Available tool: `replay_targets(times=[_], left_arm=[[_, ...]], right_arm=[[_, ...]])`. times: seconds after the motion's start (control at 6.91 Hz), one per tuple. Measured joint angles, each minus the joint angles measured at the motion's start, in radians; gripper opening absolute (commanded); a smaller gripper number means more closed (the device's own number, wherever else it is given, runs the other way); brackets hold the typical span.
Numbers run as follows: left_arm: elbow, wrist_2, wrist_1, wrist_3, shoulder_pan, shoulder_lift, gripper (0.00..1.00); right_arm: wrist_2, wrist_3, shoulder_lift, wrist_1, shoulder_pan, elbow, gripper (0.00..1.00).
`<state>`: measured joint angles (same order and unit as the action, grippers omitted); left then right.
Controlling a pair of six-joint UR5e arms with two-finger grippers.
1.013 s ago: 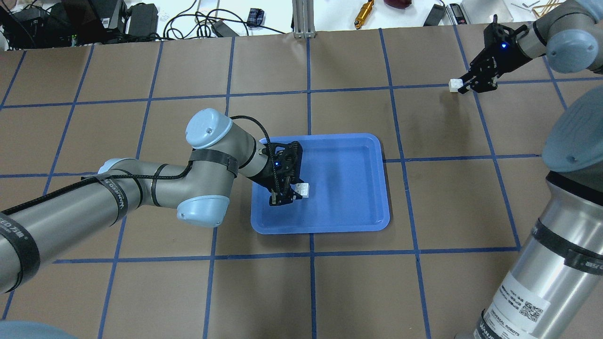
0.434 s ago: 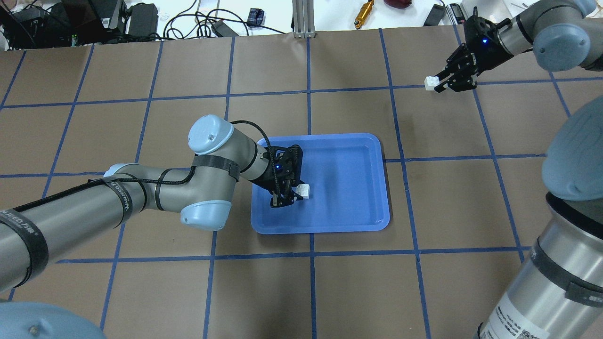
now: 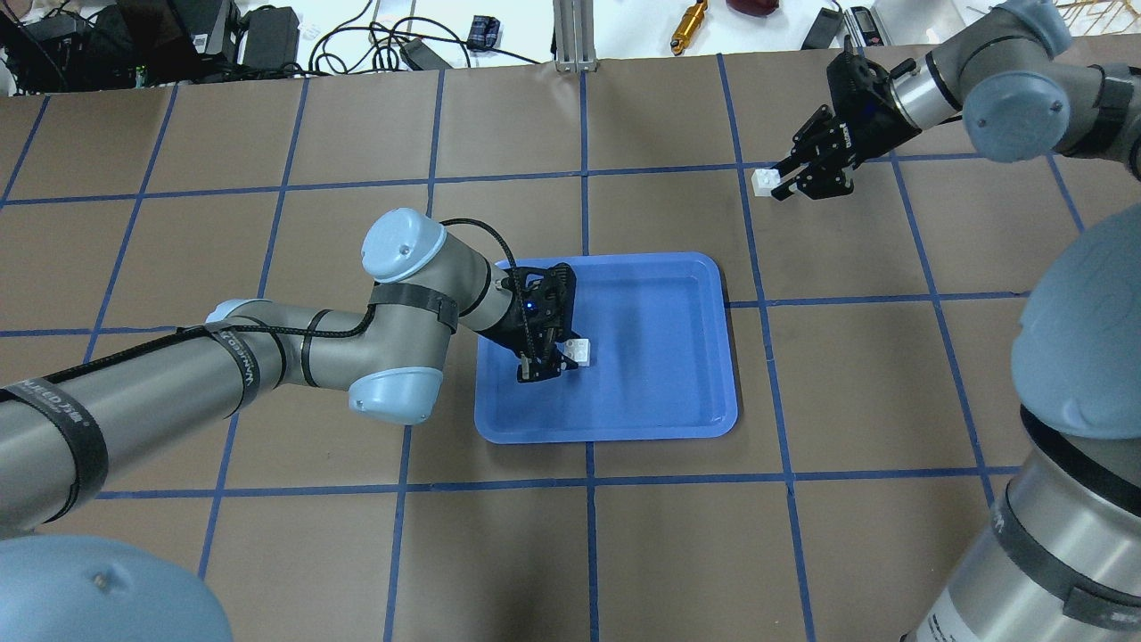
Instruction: Assemble white blocks and place on blue tray
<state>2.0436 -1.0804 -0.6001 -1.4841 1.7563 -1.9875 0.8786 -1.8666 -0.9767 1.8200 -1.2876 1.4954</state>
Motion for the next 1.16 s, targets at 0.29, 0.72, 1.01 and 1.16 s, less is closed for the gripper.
replay_targets(times=[0.29, 0.72, 1.01, 1.16], left_arm=[[-0.005, 0.005, 0.002, 0.011, 0.002, -0.011, 0.06], [-0.003, 0.005, -0.001, 0.015, 0.01, -0.018, 0.27], [-0.002, 0.007, -0.001, 0.017, 0.012, -0.019, 0.71], [-0.002, 0.008, -0.001, 0.018, 0.012, -0.019, 0.95]], right_arm=[[-0.035, -0.019, -0.064, 0.043, -0.038, 0.132, 0.0], [-0.027, 0.106, -0.187, 0.263, -0.101, 0.367, 0.0], [0.015, 0.248, -0.225, 0.429, -0.163, 0.477, 0.0], [0.034, 0.305, -0.234, 0.475, -0.186, 0.511, 0.0]])
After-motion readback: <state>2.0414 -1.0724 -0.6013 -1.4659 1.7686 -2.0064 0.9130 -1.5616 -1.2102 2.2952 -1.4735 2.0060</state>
